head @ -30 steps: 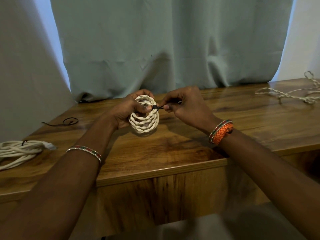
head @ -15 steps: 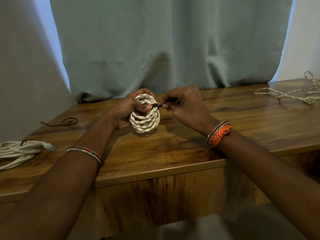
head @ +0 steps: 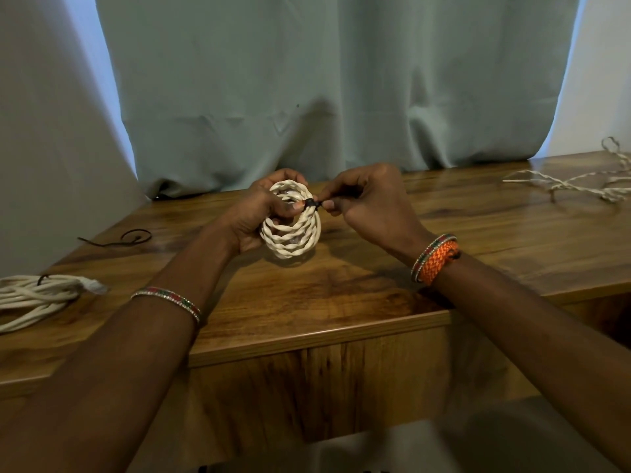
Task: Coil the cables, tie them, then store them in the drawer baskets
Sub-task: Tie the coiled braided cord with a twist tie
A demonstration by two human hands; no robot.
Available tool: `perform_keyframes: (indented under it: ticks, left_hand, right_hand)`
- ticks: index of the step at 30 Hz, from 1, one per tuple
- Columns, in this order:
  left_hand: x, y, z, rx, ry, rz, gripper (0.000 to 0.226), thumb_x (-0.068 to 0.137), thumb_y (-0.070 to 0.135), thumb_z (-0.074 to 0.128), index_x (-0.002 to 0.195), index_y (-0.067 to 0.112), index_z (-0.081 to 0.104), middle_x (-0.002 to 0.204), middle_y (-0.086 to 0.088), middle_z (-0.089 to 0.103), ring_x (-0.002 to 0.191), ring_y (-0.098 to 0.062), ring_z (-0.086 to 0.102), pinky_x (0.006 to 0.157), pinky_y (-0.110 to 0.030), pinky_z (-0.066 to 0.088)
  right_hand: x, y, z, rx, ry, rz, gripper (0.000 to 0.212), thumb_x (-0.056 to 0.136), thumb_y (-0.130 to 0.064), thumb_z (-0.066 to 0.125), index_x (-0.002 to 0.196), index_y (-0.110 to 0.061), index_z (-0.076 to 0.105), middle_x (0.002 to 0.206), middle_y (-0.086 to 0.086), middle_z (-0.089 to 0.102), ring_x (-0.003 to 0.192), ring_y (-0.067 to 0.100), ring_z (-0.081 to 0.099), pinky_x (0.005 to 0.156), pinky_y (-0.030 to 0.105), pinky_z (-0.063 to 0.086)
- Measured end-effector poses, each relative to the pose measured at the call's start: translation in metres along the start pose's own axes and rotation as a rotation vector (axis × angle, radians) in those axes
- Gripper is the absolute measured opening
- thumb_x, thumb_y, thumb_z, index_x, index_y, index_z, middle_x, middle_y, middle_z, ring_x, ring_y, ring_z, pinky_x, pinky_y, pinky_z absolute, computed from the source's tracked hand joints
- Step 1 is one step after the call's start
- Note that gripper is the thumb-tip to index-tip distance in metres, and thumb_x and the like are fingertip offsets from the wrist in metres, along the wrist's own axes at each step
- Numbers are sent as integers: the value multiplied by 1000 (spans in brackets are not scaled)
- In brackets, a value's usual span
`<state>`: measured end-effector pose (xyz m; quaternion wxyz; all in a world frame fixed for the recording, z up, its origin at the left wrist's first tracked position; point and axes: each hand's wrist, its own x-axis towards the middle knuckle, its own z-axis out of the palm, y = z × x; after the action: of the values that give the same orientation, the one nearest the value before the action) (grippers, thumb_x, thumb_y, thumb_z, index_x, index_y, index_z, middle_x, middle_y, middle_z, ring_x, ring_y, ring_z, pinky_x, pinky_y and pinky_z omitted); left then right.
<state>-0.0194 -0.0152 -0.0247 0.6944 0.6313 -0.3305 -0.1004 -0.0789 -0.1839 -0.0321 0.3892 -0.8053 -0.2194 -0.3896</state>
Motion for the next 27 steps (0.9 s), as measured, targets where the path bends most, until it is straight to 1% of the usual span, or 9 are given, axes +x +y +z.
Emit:
perform_keyframes:
  ticks: [4,9,13,15,17,19,22,25,27]
  left_hand:
    - [2,-2,3,-19,37,18,34,58,-8,55,85,13,54,59,1,62,52,-10,59,52,-18,50]
    - [4,-3,7,-44,68,38,35,57,-8,53,86,13,52,58,1,61,53,-11,60,54,-20,51]
    - [4,-1,3,-56,46,52,32,61,-7,54,86,12,52,63,1,63,57,-11,61,56,-20,52]
    - [5,-1,-1,-47,53,75,31,62,-6,56,87,13,53,68,0,64,61,-12,62,59,-22,52]
    - [5,-2,-3,-45,65,78,31,62,-5,58,87,14,54,74,-2,66,66,-15,62,63,-25,51]
    - [6,-2,-4,-38,98,77,31,61,-3,59,87,15,55,76,-2,66,67,-15,61,64,-25,50]
    - [10,-1,-5,-39,213,137,30,67,-11,59,84,14,54,71,1,67,63,-12,62,61,-21,50]
    - [12,0,1,-31,364,165,31,81,-17,49,84,14,54,71,3,69,62,-9,64,58,-20,53]
    - [13,1,7,-47,434,156,27,84,-13,50,85,14,53,72,1,68,61,-8,64,58,-21,53]
  right_hand:
    - [0,-1,0,91,31,74,13,73,5,73,79,-5,75,69,7,71,63,14,69,66,37,59]
    - [1,-1,2,175,26,81,13,74,7,73,82,-4,74,70,1,70,65,9,69,65,24,59]
    - [5,2,3,212,-13,79,17,76,3,72,83,-12,72,78,-2,70,75,6,69,72,21,56]
    - [8,3,1,248,-31,96,24,75,4,73,91,-13,70,85,-1,70,80,6,68,76,20,55]
    - [10,5,1,306,-52,122,36,74,6,73,101,-16,65,93,1,67,83,9,67,79,21,55]
    - [11,6,0,333,-50,173,40,76,4,72,110,-13,61,99,5,65,83,11,66,80,23,55]
    - [9,6,-3,420,-154,390,42,82,-11,70,121,-6,57,101,6,65,86,13,65,74,27,58]
    - [7,4,8,406,-330,478,35,83,-28,69,111,-8,65,96,7,70,83,15,66,72,31,56]
    - [10,0,19,447,-274,493,29,80,-29,73,98,-6,70,94,14,73,85,24,68,80,40,55]
